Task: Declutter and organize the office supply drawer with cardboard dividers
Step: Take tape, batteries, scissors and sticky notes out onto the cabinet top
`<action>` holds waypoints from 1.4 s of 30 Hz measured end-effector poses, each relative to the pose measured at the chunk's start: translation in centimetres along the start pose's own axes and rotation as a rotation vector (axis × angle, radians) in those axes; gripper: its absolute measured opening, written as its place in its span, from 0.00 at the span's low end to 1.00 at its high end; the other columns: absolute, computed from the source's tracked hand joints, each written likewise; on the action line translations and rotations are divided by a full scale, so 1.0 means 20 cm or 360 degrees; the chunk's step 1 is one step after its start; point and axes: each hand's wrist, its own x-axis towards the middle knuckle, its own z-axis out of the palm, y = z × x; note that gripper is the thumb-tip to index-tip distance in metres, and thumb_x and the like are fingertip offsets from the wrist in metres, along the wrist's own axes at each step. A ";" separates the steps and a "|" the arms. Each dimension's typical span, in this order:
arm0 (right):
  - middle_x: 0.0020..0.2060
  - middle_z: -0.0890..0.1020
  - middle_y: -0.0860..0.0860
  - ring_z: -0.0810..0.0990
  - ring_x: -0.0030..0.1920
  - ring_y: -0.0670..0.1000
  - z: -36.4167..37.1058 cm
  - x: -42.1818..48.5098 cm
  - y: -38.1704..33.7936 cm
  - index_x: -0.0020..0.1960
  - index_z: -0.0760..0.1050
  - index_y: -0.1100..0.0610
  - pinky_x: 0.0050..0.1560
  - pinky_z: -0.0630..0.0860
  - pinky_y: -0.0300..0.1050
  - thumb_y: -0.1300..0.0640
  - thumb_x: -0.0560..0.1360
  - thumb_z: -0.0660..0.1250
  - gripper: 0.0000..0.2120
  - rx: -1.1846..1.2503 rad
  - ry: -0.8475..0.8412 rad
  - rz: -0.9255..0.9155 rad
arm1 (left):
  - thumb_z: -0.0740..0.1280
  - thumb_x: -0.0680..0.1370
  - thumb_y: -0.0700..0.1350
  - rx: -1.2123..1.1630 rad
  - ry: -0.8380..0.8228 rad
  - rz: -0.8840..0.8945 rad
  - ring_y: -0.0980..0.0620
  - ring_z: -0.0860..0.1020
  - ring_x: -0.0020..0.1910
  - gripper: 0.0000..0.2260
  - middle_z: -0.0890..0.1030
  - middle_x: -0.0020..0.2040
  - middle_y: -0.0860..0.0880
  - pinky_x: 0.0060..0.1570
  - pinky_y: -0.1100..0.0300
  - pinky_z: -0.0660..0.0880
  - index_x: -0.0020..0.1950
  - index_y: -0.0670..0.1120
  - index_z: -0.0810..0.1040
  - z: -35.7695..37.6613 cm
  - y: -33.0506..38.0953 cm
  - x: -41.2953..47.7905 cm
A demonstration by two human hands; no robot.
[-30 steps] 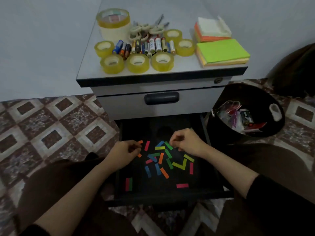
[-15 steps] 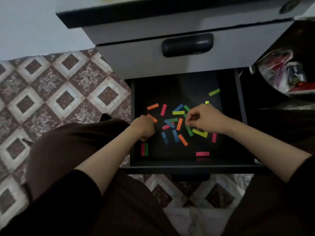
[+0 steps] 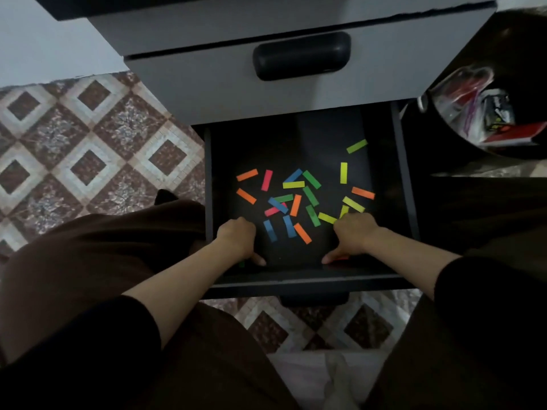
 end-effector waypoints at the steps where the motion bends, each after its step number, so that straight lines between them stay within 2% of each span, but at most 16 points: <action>1: 0.52 0.78 0.52 0.77 0.54 0.53 0.02 0.01 -0.01 0.54 0.74 0.58 0.46 0.68 0.43 0.28 0.66 0.63 0.35 -0.0039 0.0020 -0.0003 | 0.72 0.68 0.60 0.0050 0.0006 0.0016 0.47 0.78 0.53 0.26 0.77 0.51 0.46 0.45 0.58 0.72 0.54 0.40 0.75 0.00 0.00 0.00; 4: 0.52 0.78 0.53 0.77 0.53 0.53 0.06 0.04 -0.02 0.55 0.74 0.59 0.47 0.70 0.43 0.28 0.67 0.62 0.35 -0.0135 0.0123 -0.0001 | 0.69 0.74 0.53 0.0288 0.0109 0.0059 0.47 0.77 0.55 0.18 0.77 0.55 0.46 0.47 0.58 0.73 0.56 0.41 0.75 0.03 0.00 0.03; 7: 0.51 0.78 0.53 0.78 0.52 0.53 0.06 0.05 -0.02 0.54 0.75 0.60 0.48 0.72 0.43 0.30 0.67 0.63 0.34 -0.0109 0.0166 0.0011 | 0.65 0.78 0.44 0.0725 0.0317 0.0172 0.47 0.76 0.58 0.12 0.76 0.59 0.46 0.48 0.58 0.72 0.61 0.43 0.73 0.02 -0.01 0.05; 12: 0.50 0.78 0.52 0.78 0.52 0.52 -0.01 0.05 0.02 0.54 0.74 0.59 0.43 0.71 0.42 0.31 0.62 0.69 0.35 -0.0095 0.0117 -0.0002 | 0.66 0.76 0.46 0.1121 0.0443 0.0236 0.44 0.71 0.62 0.23 0.71 0.64 0.42 0.59 0.52 0.67 0.67 0.41 0.64 0.02 -0.06 0.09; 14: 0.52 0.78 0.52 0.78 0.54 0.51 -0.03 0.05 0.04 0.55 0.73 0.59 0.44 0.71 0.42 0.33 0.62 0.71 0.35 -0.0165 0.0013 0.0052 | 0.64 0.77 0.45 0.1182 0.0498 0.0269 0.43 0.70 0.62 0.21 0.70 0.64 0.42 0.61 0.50 0.65 0.67 0.41 0.62 0.04 -0.07 0.10; 18: 0.56 0.77 0.52 0.78 0.56 0.52 0.00 0.05 0.07 0.57 0.73 0.60 0.47 0.72 0.42 0.38 0.67 0.71 0.30 -0.0241 -0.0005 0.0127 | 0.57 0.80 0.41 0.1213 0.0630 0.0370 0.42 0.70 0.63 0.16 0.70 0.65 0.41 0.62 0.50 0.64 0.67 0.41 0.62 0.06 -0.07 0.12; 23: 0.54 0.78 0.53 0.78 0.55 0.52 0.00 0.04 0.06 0.55 0.74 0.60 0.43 0.71 0.42 0.38 0.65 0.72 0.30 -0.0131 0.0145 0.0104 | 0.61 0.78 0.44 0.1131 0.0593 0.0336 0.44 0.70 0.63 0.17 0.72 0.64 0.43 0.61 0.52 0.65 0.66 0.42 0.65 0.05 -0.06 0.15; 26: 0.52 0.78 0.53 0.78 0.52 0.52 -0.01 0.05 0.06 0.54 0.74 0.61 0.43 0.71 0.43 0.35 0.65 0.70 0.31 0.0045 0.0254 0.0154 | 0.64 0.77 0.49 0.0969 0.0587 0.0300 0.46 0.71 0.62 0.18 0.73 0.63 0.45 0.60 0.54 0.66 0.64 0.44 0.68 0.03 -0.06 0.17; 28: 0.53 0.78 0.54 0.78 0.53 0.53 -0.03 0.06 0.06 0.56 0.73 0.61 0.43 0.71 0.43 0.36 0.66 0.69 0.31 0.0112 0.0285 0.0174 | 0.64 0.75 0.58 0.0804 0.0542 0.0279 0.48 0.73 0.59 0.22 0.75 0.59 0.46 0.56 0.56 0.68 0.60 0.44 0.71 0.01 -0.04 0.18; 30: 0.54 0.78 0.54 0.78 0.54 0.53 -0.06 0.05 0.08 0.58 0.73 0.61 0.44 0.72 0.43 0.38 0.67 0.70 0.31 0.0022 0.0184 0.0180 | 0.63 0.71 0.67 0.0619 0.0530 0.0256 0.49 0.76 0.53 0.28 0.77 0.54 0.47 0.51 0.57 0.70 0.56 0.45 0.73 -0.02 -0.01 0.17; 33: 0.59 0.76 0.53 0.77 0.57 0.53 -0.09 0.00 0.09 0.63 0.72 0.60 0.51 0.74 0.45 0.46 0.72 0.70 0.26 -0.0219 -0.0176 0.0166 | 0.61 0.70 0.69 0.0476 0.0532 0.0223 0.52 0.77 0.45 0.27 0.77 0.47 0.48 0.43 0.60 0.71 0.52 0.45 0.73 -0.08 0.02 0.15; 35: 0.60 0.77 0.54 0.76 0.49 0.52 -0.07 -0.03 0.08 0.63 0.72 0.60 0.48 0.72 0.45 0.52 0.76 0.66 0.19 -0.0225 -0.0409 0.0097 | 0.62 0.73 0.65 0.0334 0.0339 0.0236 0.52 0.75 0.43 0.22 0.77 0.45 0.49 0.42 0.60 0.72 0.50 0.45 0.73 -0.10 0.02 0.14; 37: 0.57 0.77 0.56 0.73 0.46 0.53 -0.03 -0.03 0.05 0.63 0.72 0.61 0.47 0.71 0.44 0.56 0.79 0.60 0.15 -0.0135 -0.0582 0.0054 | 0.63 0.76 0.58 0.0086 -0.0121 0.0260 0.50 0.77 0.48 0.17 0.78 0.51 0.47 0.47 0.58 0.74 0.54 0.45 0.75 -0.08 0.01 0.13; 39: 0.48 0.76 0.56 0.73 0.46 0.53 -0.02 -0.03 0.03 0.63 0.72 0.62 0.47 0.72 0.44 0.57 0.79 0.58 0.15 -0.0047 -0.0639 0.0042 | 0.62 0.78 0.53 -0.0178 -0.0575 0.0212 0.47 0.76 0.55 0.15 0.76 0.58 0.45 0.49 0.56 0.76 0.59 0.45 0.74 -0.04 0.04 0.09; 40: 0.45 0.75 0.55 0.74 0.44 0.53 -0.03 -0.03 0.03 0.62 0.72 0.62 0.45 0.72 0.43 0.57 0.79 0.58 0.15 0.0003 -0.0647 0.0037 | 0.62 0.79 0.52 -0.0220 -0.0668 0.0211 0.45 0.76 0.57 0.16 0.75 0.60 0.45 0.48 0.56 0.77 0.62 0.44 0.73 -0.03 0.06 0.07; 42: 0.40 0.74 0.54 0.74 0.37 0.51 -0.05 -0.03 0.03 0.59 0.73 0.62 0.35 0.73 0.40 0.58 0.79 0.59 0.12 0.0129 -0.0636 0.0029 | 0.59 0.80 0.53 -0.0143 -0.0665 0.0271 0.43 0.76 0.57 0.18 0.74 0.61 0.44 0.47 0.56 0.78 0.64 0.43 0.72 -0.03 0.09 0.05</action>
